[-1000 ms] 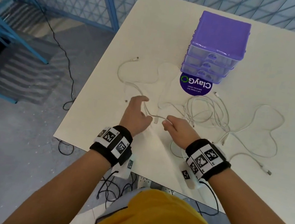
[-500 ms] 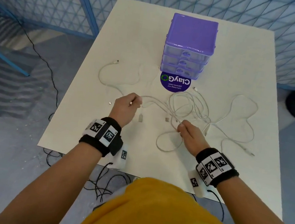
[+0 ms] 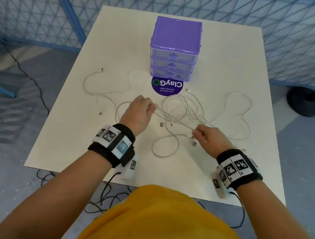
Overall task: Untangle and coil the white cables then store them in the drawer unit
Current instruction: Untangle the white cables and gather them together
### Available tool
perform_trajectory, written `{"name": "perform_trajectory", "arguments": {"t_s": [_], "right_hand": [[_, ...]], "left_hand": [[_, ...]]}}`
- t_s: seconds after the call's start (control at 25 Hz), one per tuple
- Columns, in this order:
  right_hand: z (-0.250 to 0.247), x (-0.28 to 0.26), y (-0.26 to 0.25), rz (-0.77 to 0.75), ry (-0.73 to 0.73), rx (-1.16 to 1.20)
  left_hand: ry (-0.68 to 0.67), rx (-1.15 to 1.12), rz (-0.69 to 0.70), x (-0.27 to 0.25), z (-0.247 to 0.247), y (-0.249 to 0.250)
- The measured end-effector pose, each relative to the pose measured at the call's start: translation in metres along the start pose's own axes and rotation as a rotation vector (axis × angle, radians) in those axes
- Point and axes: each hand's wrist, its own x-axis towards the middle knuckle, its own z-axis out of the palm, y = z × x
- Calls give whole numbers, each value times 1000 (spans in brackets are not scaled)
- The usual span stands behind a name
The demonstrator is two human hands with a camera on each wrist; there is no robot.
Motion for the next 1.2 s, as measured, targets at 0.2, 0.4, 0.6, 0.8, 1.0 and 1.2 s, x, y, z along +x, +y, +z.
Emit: {"name": "perform_trajectory", "arguments": {"t_s": [0.2,0.4,0.6,0.8,1.0,1.2], "right_hand": [[-9,-7,30,-74,295,68],[-3,2,-17,-424,436,-221],[-3,8,-30,-274,320,-124],[-5,3,16,-33,-42,-96],[-5,1,17,-10,1,-121],[6,8,-11,-82,-116,-217]], "left_hand": [[-150,101,-33,-8,-4,-7],[-152,-139,36,-22,-1,46],[-404,-396,-129,-20,-2,54],[-65,-523,-119,-20,-10,20],[-167,8,-294,-23,-5,6],[-248,444,47,-30,16,36]]}}
